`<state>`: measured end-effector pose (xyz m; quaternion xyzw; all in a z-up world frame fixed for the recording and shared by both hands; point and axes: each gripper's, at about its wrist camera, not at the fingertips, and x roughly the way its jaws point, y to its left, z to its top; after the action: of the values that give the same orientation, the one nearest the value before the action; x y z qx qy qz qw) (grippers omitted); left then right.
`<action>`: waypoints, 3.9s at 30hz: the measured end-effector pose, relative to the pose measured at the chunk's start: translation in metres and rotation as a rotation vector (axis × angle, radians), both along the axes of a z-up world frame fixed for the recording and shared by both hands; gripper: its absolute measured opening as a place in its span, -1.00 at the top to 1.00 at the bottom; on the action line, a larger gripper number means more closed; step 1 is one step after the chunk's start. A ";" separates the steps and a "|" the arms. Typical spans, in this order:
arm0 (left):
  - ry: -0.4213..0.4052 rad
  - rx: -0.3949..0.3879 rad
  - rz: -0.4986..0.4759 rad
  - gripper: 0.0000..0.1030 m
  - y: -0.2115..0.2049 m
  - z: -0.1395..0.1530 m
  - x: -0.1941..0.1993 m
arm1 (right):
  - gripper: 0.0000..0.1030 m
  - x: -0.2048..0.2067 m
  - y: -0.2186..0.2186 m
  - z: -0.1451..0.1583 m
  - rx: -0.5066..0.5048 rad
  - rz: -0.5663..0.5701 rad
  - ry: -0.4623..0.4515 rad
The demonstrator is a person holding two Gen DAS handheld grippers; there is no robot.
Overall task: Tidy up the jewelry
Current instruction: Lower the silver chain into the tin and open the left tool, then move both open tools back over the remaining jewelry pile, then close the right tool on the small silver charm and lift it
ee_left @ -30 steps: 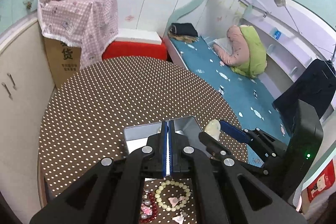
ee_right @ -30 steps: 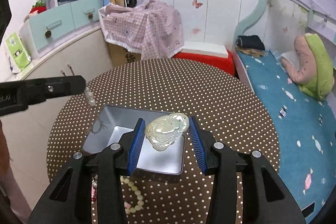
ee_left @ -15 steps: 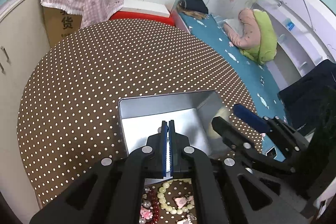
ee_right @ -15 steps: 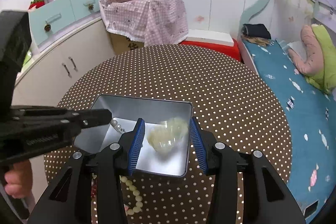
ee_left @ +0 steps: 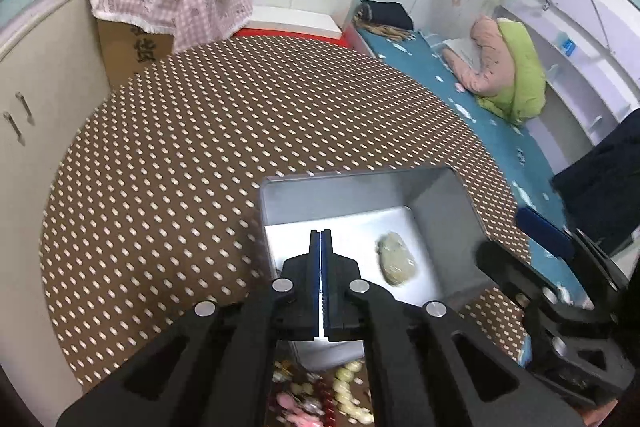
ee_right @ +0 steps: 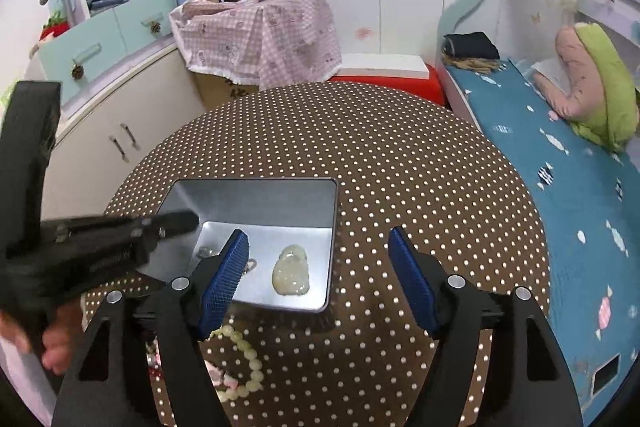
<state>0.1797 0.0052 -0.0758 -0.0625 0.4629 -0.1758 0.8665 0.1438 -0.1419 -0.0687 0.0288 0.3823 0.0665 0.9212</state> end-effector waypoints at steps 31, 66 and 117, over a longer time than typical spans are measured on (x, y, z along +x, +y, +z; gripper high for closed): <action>-0.092 0.097 0.033 -0.16 -0.003 0.032 -0.044 | -0.67 -0.047 0.001 0.019 -0.028 -0.077 -0.046; 0.081 0.052 0.169 -0.39 0.089 -0.041 -0.123 | -0.11 -0.080 0.061 -0.043 -0.073 0.152 0.042; 0.068 0.030 0.041 -0.21 0.042 -0.025 -0.127 | 0.79 -0.078 0.015 -0.054 0.024 0.096 0.014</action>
<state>0.0522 0.0473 -0.1012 -0.0646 0.4931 -0.1489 0.8547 0.0658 -0.1265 -0.1227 0.0219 0.3886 0.1151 0.9139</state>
